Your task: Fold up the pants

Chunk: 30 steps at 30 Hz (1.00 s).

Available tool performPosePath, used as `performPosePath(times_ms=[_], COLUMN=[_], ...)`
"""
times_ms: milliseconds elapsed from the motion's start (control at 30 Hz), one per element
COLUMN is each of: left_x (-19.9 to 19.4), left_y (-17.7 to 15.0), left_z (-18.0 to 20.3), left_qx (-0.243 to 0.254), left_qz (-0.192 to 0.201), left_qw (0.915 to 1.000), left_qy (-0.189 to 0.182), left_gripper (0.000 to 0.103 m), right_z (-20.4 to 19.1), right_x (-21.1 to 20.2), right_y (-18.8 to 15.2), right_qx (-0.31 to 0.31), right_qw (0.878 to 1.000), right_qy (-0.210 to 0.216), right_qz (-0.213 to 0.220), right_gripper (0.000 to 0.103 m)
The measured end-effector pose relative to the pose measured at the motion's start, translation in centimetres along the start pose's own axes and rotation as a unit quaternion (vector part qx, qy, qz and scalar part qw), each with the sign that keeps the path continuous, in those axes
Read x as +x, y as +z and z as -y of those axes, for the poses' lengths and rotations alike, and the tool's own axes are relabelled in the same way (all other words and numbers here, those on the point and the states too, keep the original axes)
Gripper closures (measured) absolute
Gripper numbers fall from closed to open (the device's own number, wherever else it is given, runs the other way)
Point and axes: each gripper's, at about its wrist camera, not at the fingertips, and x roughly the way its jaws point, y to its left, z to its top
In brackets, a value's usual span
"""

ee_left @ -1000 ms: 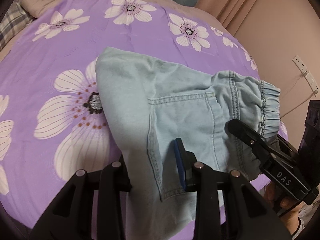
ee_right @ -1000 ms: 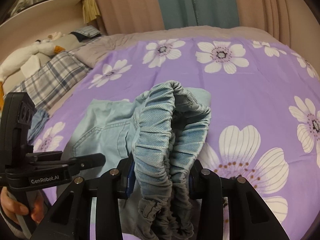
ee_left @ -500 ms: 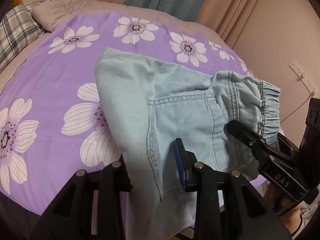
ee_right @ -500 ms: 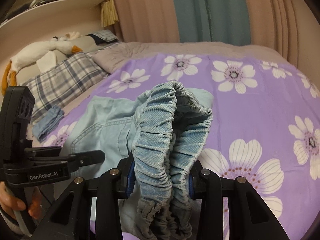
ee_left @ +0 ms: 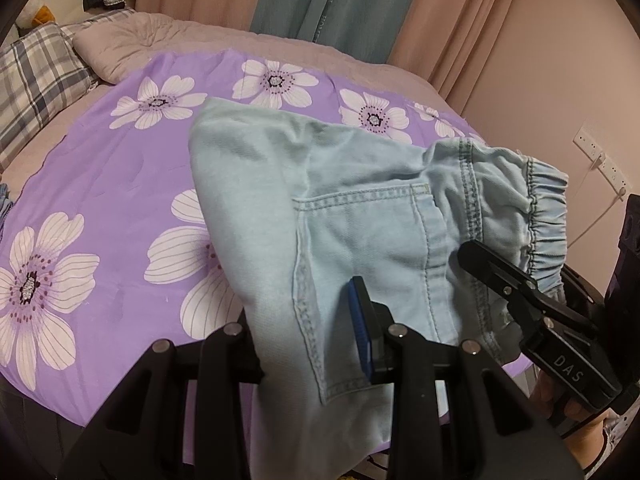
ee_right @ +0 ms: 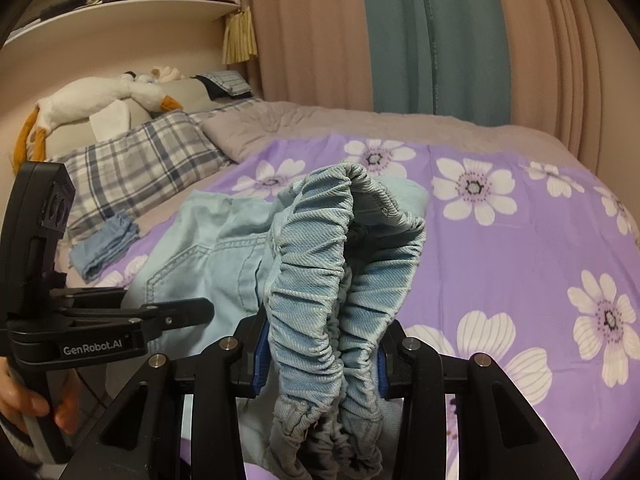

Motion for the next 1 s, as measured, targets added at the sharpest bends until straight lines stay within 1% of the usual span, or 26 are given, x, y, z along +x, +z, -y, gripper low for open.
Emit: performPosePath(times_ms=[233,500,700,1000], left_x=[-1.2,-2.0,-1.9,-0.8], left_y=[0.4,1.6,2.7,4.1], left_z=[0.1,0.4,0.4,0.8], left_qx=[0.009,0.026,0.033,0.049], left_qz=[0.014,0.031,0.039,0.039], left_qw=[0.9999,0.9991,0.9986,0.9978], left_qy=[0.004,0.01,0.011,0.02], left_gripper=[0.072,0.072,0.072,0.072], right_z=[-0.6,-0.5,-0.1,0.6], right_x=[-0.7,-1.0,-1.0,-0.4], right_y=[0.5,1.1,1.9,2.3], right_qx=[-0.011,-0.016,-0.02,-0.016], right_qw=[1.0,0.999,0.999,0.999], right_qy=[0.001,0.002,0.0,-0.001], right_qz=[0.015,0.031,0.042,0.046], right_gripper=[0.062,0.062,0.062,0.062])
